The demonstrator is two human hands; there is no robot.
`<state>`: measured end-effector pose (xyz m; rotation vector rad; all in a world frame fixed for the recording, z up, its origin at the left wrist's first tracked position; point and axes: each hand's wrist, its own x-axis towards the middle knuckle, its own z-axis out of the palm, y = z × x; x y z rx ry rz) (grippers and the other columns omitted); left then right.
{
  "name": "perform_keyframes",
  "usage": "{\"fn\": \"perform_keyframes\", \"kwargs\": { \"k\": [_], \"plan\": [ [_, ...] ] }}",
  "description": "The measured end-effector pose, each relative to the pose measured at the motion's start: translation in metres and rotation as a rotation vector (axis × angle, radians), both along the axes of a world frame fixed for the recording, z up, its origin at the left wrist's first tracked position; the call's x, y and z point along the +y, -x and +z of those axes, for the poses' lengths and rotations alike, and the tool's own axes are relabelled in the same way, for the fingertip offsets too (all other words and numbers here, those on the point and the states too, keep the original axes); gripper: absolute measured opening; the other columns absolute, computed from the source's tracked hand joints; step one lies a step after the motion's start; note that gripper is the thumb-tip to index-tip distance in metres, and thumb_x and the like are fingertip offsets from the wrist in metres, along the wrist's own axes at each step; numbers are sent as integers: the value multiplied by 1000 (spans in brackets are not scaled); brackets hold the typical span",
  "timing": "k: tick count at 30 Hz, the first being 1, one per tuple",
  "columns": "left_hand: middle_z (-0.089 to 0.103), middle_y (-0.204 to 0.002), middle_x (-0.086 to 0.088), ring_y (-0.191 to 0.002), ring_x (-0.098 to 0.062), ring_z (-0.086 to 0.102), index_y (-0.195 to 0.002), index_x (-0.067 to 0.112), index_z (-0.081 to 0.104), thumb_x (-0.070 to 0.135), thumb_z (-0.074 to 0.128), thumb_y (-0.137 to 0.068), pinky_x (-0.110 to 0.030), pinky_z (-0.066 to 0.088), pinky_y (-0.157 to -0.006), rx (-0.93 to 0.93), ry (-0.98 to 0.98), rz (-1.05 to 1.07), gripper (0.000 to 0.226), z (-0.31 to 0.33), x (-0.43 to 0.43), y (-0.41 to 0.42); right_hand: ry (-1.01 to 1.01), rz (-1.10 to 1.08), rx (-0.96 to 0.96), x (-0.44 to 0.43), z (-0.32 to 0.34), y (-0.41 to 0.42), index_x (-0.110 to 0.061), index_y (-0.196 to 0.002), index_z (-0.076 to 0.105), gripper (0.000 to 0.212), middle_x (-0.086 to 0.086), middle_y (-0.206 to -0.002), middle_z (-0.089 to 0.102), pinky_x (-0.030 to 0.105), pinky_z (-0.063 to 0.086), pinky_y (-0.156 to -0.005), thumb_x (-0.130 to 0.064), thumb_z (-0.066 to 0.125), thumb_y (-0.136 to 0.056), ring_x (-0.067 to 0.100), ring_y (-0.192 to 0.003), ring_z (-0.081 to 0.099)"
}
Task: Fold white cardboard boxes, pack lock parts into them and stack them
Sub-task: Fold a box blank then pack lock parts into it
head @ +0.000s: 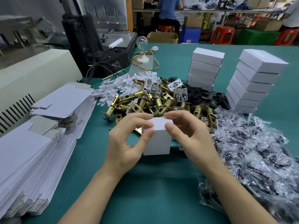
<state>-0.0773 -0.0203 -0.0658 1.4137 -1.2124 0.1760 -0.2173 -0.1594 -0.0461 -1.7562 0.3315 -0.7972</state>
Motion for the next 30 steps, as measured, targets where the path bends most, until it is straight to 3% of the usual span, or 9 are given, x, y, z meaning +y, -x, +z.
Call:
{"fn": "perform_keyframes", "kwargs": {
  "k": [9, 13, 20, 30],
  "plan": [
    [75, -111, -3, -107, -31, 70, -115, 16, 71, 22, 71, -95, -42, 58, -92, 305, 6, -82, 20, 0, -1, 3, 85, -27, 9, 3, 0, -2, -33, -109, 72, 12, -13, -107, 74, 27, 58, -79, -30, 65, -100, 15, -104, 71],
    [74, -108, -3, -104, -32, 68, -111, 17, 73, 18, 66, -98, -45, 57, -89, 269, -4, -94, 15, 0, -5, 2, 108, -63, -16, 5, 1, -3, -30, -107, 73, 10, -14, -102, 74, 23, 56, -76, -26, 65, -101, 15, -100, 71],
    [73, -114, 5, -116, -29, 67, -108, 25, 74, 20, 61, -100, -34, 52, -96, 244, -7, -119, 16, 0, -5, 0, 144, -63, -18, 2, -2, -3, -20, -110, 75, 15, -12, -110, 74, 39, 57, -92, -15, 67, -99, 15, -109, 70],
    [74, -120, -4, -117, -25, 71, -109, 15, 76, 20, 66, -97, -34, 59, -91, 164, -52, -136, 16, 3, 1, -3, 266, -43, -28, 2, -1, -2, -21, -108, 78, 18, -13, -119, 71, 27, 51, -101, -23, 63, -100, 9, -123, 63]
  ]
}}
